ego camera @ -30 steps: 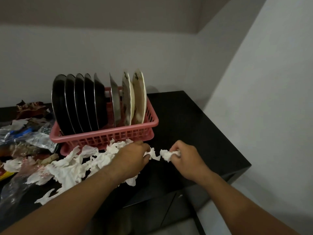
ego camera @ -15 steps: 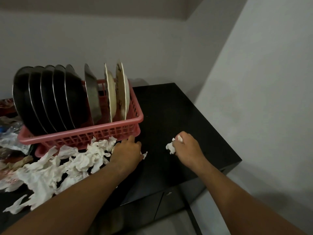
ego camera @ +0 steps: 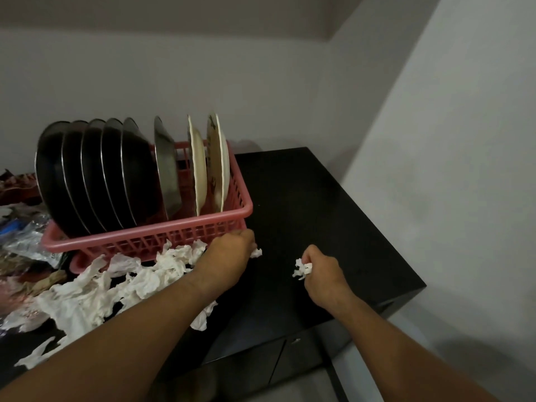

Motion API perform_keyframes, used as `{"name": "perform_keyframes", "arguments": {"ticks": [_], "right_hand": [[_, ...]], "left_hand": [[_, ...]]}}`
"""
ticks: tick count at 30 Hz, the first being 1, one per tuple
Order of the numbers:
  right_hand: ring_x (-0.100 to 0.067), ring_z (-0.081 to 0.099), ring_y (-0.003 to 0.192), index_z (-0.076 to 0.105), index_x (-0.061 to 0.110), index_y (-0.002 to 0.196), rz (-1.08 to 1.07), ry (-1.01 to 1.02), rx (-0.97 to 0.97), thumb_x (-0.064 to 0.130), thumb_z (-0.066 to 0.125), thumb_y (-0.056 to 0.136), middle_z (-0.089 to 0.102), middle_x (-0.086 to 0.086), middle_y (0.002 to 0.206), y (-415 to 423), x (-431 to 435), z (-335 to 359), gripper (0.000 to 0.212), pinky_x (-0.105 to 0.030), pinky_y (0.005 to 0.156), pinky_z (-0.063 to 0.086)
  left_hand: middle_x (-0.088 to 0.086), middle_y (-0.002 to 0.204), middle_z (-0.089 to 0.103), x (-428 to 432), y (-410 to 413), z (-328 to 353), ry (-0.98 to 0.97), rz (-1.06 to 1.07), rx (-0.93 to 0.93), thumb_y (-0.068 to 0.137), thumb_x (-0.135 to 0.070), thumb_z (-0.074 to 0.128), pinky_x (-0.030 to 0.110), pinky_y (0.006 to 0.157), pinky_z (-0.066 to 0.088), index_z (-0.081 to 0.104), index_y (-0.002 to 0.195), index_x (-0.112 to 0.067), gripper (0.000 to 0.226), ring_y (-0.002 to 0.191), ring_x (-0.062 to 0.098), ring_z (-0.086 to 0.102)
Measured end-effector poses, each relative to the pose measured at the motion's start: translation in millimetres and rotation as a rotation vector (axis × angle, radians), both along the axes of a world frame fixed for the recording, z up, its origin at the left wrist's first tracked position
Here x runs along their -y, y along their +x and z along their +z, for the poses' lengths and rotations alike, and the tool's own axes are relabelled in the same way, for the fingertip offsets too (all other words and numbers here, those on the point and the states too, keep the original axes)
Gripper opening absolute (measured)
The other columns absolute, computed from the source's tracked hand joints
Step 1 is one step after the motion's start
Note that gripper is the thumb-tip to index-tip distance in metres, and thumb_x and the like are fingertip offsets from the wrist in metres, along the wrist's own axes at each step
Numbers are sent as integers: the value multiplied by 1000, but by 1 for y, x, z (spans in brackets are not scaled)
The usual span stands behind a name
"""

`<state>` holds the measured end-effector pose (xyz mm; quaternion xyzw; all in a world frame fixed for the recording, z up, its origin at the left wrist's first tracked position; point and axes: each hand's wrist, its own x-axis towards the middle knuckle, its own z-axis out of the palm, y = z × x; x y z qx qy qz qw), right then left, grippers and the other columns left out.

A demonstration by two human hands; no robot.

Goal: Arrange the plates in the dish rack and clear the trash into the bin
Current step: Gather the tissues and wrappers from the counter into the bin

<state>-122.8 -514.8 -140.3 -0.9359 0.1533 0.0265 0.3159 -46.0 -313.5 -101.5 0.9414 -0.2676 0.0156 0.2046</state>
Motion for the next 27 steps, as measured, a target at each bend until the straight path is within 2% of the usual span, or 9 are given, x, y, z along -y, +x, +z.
{"name": "perform_keyframes", "arguments": {"ticks": [4, 6, 9, 13, 16, 19, 21, 24, 27], "right_hand": [[-13, 58, 93, 56, 27, 123, 30, 44, 61, 7, 52, 95, 57, -1, 114, 8, -2, 8, 34, -31, 79, 54], [-12, 58, 95, 55, 23, 128, 17, 76, 61, 20, 48, 101, 57, -2, 118, 12, -6, 15, 29, -29, 81, 53], [-10, 62, 75, 64, 23, 95, -27, 147, 8, 48, 52, 97, 64, 0, 91, 19, -17, 27, 28, -26, 61, 49], [-12, 56, 61, 59, 19, 74, 25, 129, -65, 49, 53, 97, 61, 0, 74, 27, -41, 36, 38, -29, 56, 46], [-16, 64, 85, 65, 19, 103, 120, 64, -117, 28, 54, 100, 66, -4, 102, 33, -59, 34, 15, -36, 78, 57], [-21, 60, 112, 44, 30, 144, 258, -8, -198, 8, 57, 95, 55, -5, 133, 35, -77, 29, 55, -40, 92, 55], [-23, 59, 113, 37, 36, 148, 310, -29, -160, 15, 56, 97, 54, -5, 135, 35, -89, 27, 58, -40, 92, 54], [-24, 59, 113, 38, 35, 146, 385, -65, -127, 48, 60, 93, 57, -4, 132, 34, -101, 21, 59, -40, 91, 53], [-25, 59, 112, 43, 31, 142, 414, -135, -179, 56, 64, 86, 58, -3, 129, 32, -111, 11, 64, -38, 89, 51]], "left_hand": [[-3, 87, 61, -3, 1, 9, -131, 46, -77, 100, -20, 48, 21, 67, 41, 53, 101, -17, 6, 77, 12, 59], [-5, 80, 59, -7, 3, 14, -207, 67, -118, 102, -21, 44, 20, 60, 40, 52, 95, -20, 11, 68, 9, 56], [-4, 70, 57, -13, 6, 20, -283, 79, -182, 101, -27, 44, 24, 56, 46, 55, 81, -20, 24, 62, 13, 58], [-7, 54, 54, -26, 7, 24, -251, 153, -143, 86, -54, 62, 19, 46, 40, 57, 64, -19, 41, 47, 5, 52], [-6, 52, 55, -37, 7, 26, -222, 198, -110, 77, -54, 72, 16, 43, 35, 54, 62, -17, 44, 44, 6, 51], [3, 60, 65, -43, 6, 27, -263, 205, -251, 81, -43, 74, 22, 42, 49, 56, 72, -14, 36, 45, 14, 63], [2, 65, 67, -46, 5, 27, -301, 206, -281, 83, -37, 74, 21, 41, 49, 58, 76, -17, 26, 47, 14, 64], [-3, 68, 66, -51, 6, 26, -243, 186, -207, 87, -39, 68, 26, 51, 50, 64, 78, -25, 17, 56, 10, 64], [-7, 57, 59, -56, 7, 23, -185, 170, -119, 90, -46, 60, 24, 49, 43, 58, 65, -30, 30, 51, 5, 56]]}}
